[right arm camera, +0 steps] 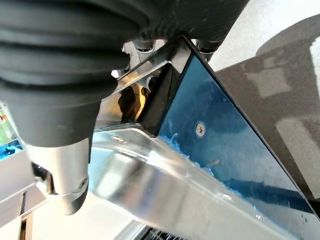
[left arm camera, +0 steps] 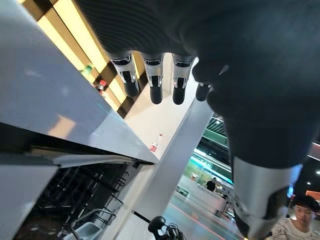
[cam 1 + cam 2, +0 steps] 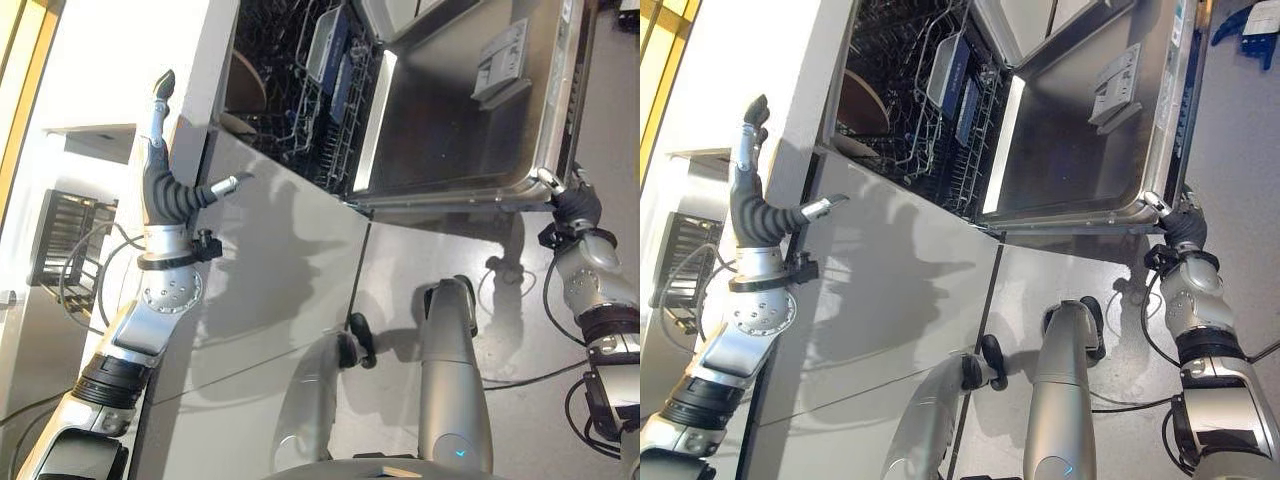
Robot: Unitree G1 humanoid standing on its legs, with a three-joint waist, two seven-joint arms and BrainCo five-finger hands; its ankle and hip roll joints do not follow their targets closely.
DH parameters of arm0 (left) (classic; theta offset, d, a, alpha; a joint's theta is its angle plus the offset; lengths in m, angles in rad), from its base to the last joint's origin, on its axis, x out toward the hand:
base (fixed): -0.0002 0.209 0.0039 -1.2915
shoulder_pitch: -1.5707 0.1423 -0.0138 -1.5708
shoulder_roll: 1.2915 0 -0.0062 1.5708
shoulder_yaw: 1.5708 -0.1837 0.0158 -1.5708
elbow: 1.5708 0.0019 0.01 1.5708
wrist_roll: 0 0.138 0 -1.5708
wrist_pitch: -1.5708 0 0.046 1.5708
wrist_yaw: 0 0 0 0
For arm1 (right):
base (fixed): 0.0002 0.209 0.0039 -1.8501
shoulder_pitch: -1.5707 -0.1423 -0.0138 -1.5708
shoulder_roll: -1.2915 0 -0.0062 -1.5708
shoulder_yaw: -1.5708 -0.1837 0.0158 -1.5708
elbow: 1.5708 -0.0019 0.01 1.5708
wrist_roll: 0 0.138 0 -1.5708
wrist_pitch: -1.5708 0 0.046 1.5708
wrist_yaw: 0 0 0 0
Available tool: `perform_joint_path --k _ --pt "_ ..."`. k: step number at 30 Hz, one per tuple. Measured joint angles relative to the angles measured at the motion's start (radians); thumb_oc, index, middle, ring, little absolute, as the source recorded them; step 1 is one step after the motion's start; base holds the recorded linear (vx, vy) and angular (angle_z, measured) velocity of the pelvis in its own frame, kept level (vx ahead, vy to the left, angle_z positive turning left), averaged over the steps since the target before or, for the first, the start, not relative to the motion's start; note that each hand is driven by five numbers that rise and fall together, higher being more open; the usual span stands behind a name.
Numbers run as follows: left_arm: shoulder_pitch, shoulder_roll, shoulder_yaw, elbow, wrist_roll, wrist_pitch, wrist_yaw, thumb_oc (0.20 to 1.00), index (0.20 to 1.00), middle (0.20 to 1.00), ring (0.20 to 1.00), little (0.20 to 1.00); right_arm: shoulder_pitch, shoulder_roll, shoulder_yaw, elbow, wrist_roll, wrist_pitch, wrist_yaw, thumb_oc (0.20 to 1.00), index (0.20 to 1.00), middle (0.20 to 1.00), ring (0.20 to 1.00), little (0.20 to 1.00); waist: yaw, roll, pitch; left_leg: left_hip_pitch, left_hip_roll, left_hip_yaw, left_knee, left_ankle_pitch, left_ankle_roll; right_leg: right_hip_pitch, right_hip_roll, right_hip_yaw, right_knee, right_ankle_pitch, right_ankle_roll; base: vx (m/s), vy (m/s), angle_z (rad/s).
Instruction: Pick up plates and place into dishwasher.
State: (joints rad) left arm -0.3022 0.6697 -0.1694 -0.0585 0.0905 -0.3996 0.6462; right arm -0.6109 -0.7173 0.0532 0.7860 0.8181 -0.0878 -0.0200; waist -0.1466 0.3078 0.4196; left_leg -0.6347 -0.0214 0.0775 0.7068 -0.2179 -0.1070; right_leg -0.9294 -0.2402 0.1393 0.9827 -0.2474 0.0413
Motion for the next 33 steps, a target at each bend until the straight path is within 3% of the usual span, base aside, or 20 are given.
perform_joint_path --k 6,13,19,21,25,26,31,33 --pt "0.002 -0.041 0.003 0.003 -0.029 0.003 -0.004 1.0 1.0 1.0 1.0 1.0 0.065 -0.027 0.001 -0.091 -0.013 0.046 -0.004 1.0 1.0 1.0 1.0 1.0 0.0 -0.002 0.001 0.031 0.003 -0.006 -0.005 -0.005 -0.009 0.041 -0.008 -0.015 -0.011 0.003 -0.004 0.02 0.039 0.03" --pt "0.001 -0.068 0.006 0.035 -0.037 0.016 -0.018 1.0 1.0 1.0 1.0 1.0 0.132 -0.022 0.017 -0.161 -0.04 0.075 -0.008 1.0 1.0 1.0 1.0 1.0 0.001 -0.005 0.004 0.13 0.022 -0.034 -0.072 0.004 -0.007 0.169 -0.009 -0.079 -0.086 0.003 -0.009 0.05 0.04 0.06" --pt "-0.003 -0.081 0.043 0.055 -0.042 0.016 -0.023 1.0 1.0 1.0 1.0 1.0 0.205 -0.011 0.038 -0.195 -0.043 0.079 -0.013 1.0 1.0 1.0 1.0 1.0 0.006 -0.013 0.009 0.258 0.048 -0.079 -0.184 0.04 -0.019 0.347 -0.02 -0.192 -0.211 0.021 -0.012 0.1 -0.031 0.17" --pt "-0.008 -0.081 0.045 0.055 -0.046 0.017 -0.033 1.0 1.0 1.0 1.0 1.0 0.248 -0.011 0.037 -0.223 -0.043 0.079 -0.013 1.0 1.0 1.0 1.0 1.0 0.026 -0.021 0.012 0.302 0.062 -0.088 -0.227 0.051 -0.021 0.405 -0.025 -0.239 -0.256 0.028 -0.011 0.11 -0.11 0.11" --pt "-0.025 -0.085 0.065 0.058 -0.046 0.02 -0.06 1.0 1.0 1.0 1.0 1.0 0.328 0.006 0.037 -0.269 -0.042 0.075 -0.013 1.0 1.0 1.0 1.0 1.0 0.051 -0.062 0.006 0.358 0.079 -0.135 -0.31 0.091 -0.033 0.5 -0.022 -0.319 -0.328 0.044 -0.01 0.16 -0.201 0.33" --pt "-0.025 -0.084 0.073 0.056 -0.046 0.019 -0.066 1.0 1.0 1.0 1.0 1.0 0.351 0.022 0.038 -0.269 -0.042 0.075 -0.014 1.0 1.0 1.0 1.0 1.0 0.061 -0.083 -0.002 0.377 0.089 -0.137 -0.337 0.103 -0.02 0.529 -0.018 -0.341 -0.347 0.045 -0.016 0.18 -0.208 0.46" --pt "-0.025 -0.079 0.115 0.058 -0.046 0.019 -0.103 1.0 1.0 1.0 1.0 1.0 0.435 0.117 0.035 -0.294 -0.039 0.057 -0.013 1.0 1.0 1.0 1.0 1.0 0.137 -0.176 -0.076 0.415 0.121 -0.16 -0.404 0.133 -0.026 0.622 0.0 -0.421 -0.421 0.051 -0.015 0.19 -0.21 0.35" --pt "-0.017 -0.078 0.12 0.058 -0.046 0.017 -0.122 1.0 1.0 1.0 1.0 1.0 0.455 0.147 0.035 -0.31 -0.036 0.044 -0.013 1.0 1.0 1.0 1.0 1.0 0.166 -0.194 -0.12 0.424 0.129 -0.166 -0.428 0.142 -0.013 0.657 0.002 -0.453 -0.456 0.056 -0.011 0.16 -0.056 0.41"
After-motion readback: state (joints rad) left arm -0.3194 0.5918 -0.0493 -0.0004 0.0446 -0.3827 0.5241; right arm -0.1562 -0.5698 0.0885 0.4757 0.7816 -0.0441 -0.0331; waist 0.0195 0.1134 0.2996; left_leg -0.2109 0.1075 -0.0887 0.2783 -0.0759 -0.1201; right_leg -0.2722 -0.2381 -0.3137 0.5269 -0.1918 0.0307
